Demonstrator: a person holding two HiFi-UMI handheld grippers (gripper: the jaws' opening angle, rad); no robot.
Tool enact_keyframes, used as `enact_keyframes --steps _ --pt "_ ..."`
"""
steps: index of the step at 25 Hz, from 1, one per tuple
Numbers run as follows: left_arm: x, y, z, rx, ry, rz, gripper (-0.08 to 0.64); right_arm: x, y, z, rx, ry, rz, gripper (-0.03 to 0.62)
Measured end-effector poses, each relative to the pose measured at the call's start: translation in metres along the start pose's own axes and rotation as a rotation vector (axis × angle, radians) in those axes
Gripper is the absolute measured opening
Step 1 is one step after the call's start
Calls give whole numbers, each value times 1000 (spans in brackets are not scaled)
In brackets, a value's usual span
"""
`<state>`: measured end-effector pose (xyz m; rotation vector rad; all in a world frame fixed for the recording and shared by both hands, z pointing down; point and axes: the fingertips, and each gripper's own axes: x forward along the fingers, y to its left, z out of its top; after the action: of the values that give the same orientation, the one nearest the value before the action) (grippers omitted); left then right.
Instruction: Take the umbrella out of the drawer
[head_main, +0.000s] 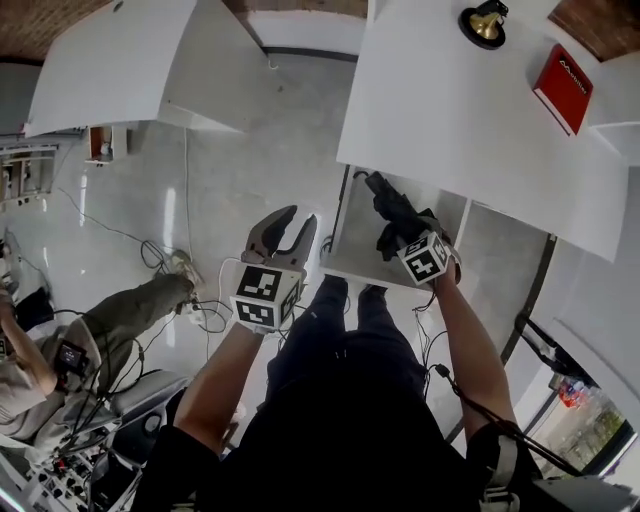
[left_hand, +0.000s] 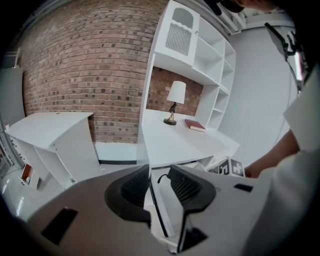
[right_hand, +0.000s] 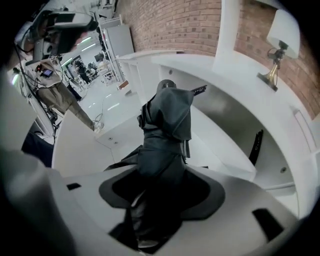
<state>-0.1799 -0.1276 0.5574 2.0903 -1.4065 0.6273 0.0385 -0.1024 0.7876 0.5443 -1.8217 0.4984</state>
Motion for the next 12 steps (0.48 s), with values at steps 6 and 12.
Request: enact_keyframes --steps 6,12 --pt "3 -14 21 22 -33 -26 130 -41 6 11 -28 -58 -18 238" --pt "-10 -35 43 42 -80 -37 130 -93 11 15 -17 -139 -59 238"
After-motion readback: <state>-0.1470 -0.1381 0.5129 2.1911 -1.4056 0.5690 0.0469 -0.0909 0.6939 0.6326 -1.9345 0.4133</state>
